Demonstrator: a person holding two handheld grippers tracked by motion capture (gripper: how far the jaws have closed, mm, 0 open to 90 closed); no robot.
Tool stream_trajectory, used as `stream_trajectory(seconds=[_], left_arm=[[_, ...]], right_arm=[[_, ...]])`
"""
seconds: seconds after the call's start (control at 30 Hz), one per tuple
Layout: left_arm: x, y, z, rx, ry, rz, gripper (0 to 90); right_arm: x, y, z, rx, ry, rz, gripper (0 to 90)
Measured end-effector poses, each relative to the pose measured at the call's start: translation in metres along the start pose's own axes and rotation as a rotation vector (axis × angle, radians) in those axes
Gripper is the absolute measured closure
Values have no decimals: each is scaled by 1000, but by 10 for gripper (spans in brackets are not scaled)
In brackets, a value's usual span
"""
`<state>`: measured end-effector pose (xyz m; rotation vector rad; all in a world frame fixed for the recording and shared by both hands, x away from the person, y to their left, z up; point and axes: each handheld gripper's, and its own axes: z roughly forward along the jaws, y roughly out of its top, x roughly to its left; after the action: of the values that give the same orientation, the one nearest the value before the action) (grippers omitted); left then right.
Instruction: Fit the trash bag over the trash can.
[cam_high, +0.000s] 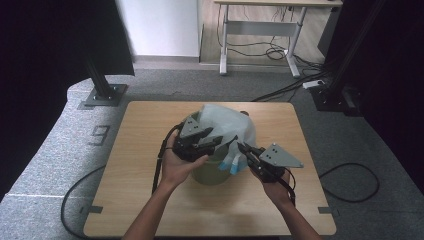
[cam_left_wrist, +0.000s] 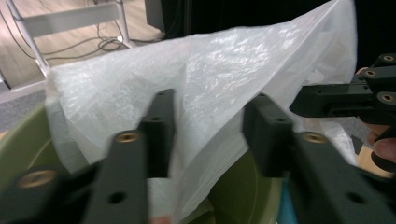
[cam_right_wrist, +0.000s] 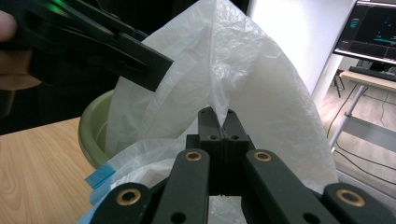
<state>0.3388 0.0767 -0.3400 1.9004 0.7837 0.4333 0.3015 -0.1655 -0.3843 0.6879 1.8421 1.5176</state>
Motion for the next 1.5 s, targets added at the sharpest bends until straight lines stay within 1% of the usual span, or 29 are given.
stream_trajectory(seconds=[0.07, 0.1, 0.23, 0.27, 0.3, 0.37, 0.4, 0.43, 0.5, 0.6, 0.63, 0.67, 0.7, 0.73, 0.77, 0.83, 0.93, 1.0, 1.03, 1.07, 1.1, 1.13, 1.17, 1.2, 1.23, 1.27, 1.3, 1.4, 1.5], left_arm=[[2, -1, 2, 6, 2, -8, 676], [3, -2, 2, 5, 2, -19, 706], [7, -5, 5, 6, 13, -45, 800], [8, -6, 5, 5, 11, -51, 842], [9, -7, 5, 2, 10, -55, 842], [12, -9, 3, -2, 4, -69, 875], [17, -12, -1, -1, 5, -82, 885], [17, -12, -1, -1, 5, -82, 888], [22, -15, -6, -1, 8, -95, 890], [30, -21, -14, -1, 10, -109, 892], [32, -23, -17, 0, 15, -113, 892], [35, -25, -19, -1, 20, -116, 892], [38, -26, -21, -3, 24, -126, 892], [41, -28, -23, -5, 20, -140, 892], [43, -28, -24, -4, 20, -145, 892], [47, -30, -25, -5, 30, -149, 892], [53, -33, -29, -7, 40, -159, 893], [58, -35, -32, -11, 56, -171, 893], [61, -36, -34, -13, 63, -175, 892], [64, -37, -37, -17, 69, -182, 892], [67, -38, -39, -19, 74, -191, 892], [70, -39, -42, -24, 79, -198, 893], [74, -40, -44, -29, 83, -209, 893], [77, -41, -46, -35, 86, -220, 892], [80, -42, -48, -39, 89, -228, 892], [83, -43, -50, -41, 93, -234, 893], [86, -44, -51, -44, 98, -240, 892], [92, -47, -52, -41, 116, -250, 892], [95, -48, -51, -46, 111, -258, 892]], right_arm=[[0, -1, 1, 3, 3, 4, 885], [0, -2, 1, 4, 5, 9, 884], [0, -6, 3, 16, 10, 23, 869], [-1, -8, 3, 19, 12, 30, 835], [-1, -8, 3, 19, 12, 30, 835], [-2, -9, 1, 14, 22, 46, 792], [-4, -10, -2, 5, 46, 65, 704], [-4, -10, -2, 5, 46, 65, 704], [-5, -11, -7, 4, 46, 72, 624], [-6, -13, -17, 20, 30, 69, 554], [-7, -14, -21, 21, 34, 74, 540], [-9, -15, -29, 18, 49, 94, 517], [-9, -15, -29, 18, 49, 94, 517], [-11, -16, -33, 14, 55, 111, 507], [-13, -18, -37, 11, 62, 127, 498], [-16, -19, -42, 14, 61, 139, 487], [-25, -22, -49, 9, 41, 163, 480], [-34, -24, -52, 14, 11, 187, 473], [-38, -26, -52, 22, -2, 195, 471], [-47, -31, -51, 38, -21, 213, 461], [-47, -31, -51, 38, -21, 213, 461], [-54, -36, -48, 52, -29, 230, 439], [-54, -36, -48, 52, -29, 230, 439], [-60, -42, -43, 59, -37, 230, 404], [-60, -42, -43, 59, -37, 230, 404], [-62, -44, -40, 58, -36, 242, 383], [-64, -46, -38, 57, -33, 256, 363], [-63, -50, -30, 60, -14, 264, 311], [-58, -53, -23, 62, 28, 264, 299]])
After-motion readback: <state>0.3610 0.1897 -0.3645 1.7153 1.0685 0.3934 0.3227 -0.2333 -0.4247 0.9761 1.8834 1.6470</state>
